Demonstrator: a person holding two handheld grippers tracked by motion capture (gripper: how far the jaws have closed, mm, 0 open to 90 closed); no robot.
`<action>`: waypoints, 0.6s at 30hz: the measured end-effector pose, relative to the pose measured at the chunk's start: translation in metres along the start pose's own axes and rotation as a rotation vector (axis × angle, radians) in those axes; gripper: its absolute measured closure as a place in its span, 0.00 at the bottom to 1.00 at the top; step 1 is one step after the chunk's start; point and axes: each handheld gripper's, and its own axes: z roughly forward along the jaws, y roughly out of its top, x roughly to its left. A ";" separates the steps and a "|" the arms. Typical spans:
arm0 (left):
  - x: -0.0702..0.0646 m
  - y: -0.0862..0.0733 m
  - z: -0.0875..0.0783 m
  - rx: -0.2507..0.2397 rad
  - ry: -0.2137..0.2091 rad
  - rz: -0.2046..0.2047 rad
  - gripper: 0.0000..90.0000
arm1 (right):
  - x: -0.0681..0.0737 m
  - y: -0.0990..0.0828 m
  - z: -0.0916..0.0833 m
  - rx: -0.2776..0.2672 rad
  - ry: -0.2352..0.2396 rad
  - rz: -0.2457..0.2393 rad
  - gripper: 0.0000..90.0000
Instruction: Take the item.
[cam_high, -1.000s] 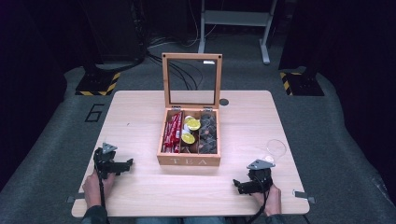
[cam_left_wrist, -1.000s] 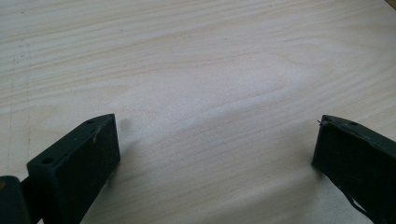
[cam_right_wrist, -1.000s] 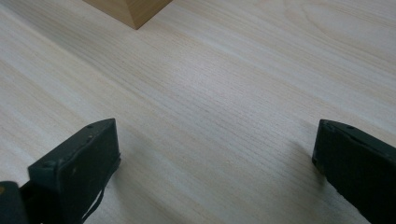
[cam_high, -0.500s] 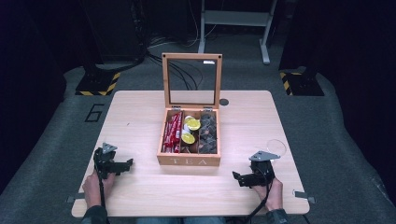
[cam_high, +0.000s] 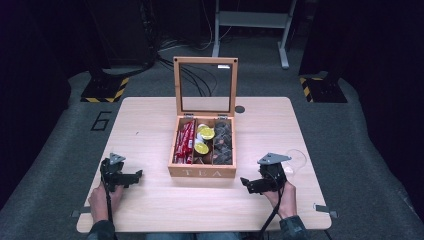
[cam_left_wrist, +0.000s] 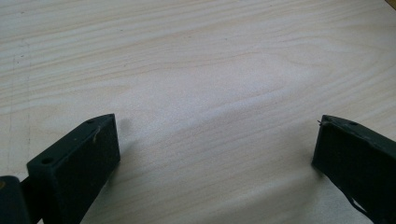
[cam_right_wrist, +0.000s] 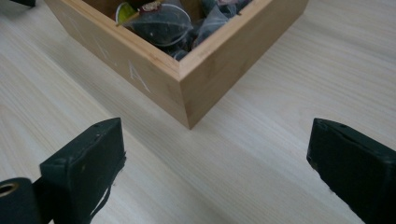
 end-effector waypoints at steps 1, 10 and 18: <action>0.000 0.000 0.000 0.000 0.000 0.000 0.00 | 0.001 0.002 0.000 -0.004 0.006 0.001 0.04; 0.000 0.000 0.000 0.000 0.000 0.000 0.00 | 0.005 0.024 0.003 -0.006 0.029 -0.029 0.04; 0.000 0.000 0.000 0.000 0.000 0.000 0.00 | 0.010 0.038 0.010 0.000 0.075 -0.067 0.03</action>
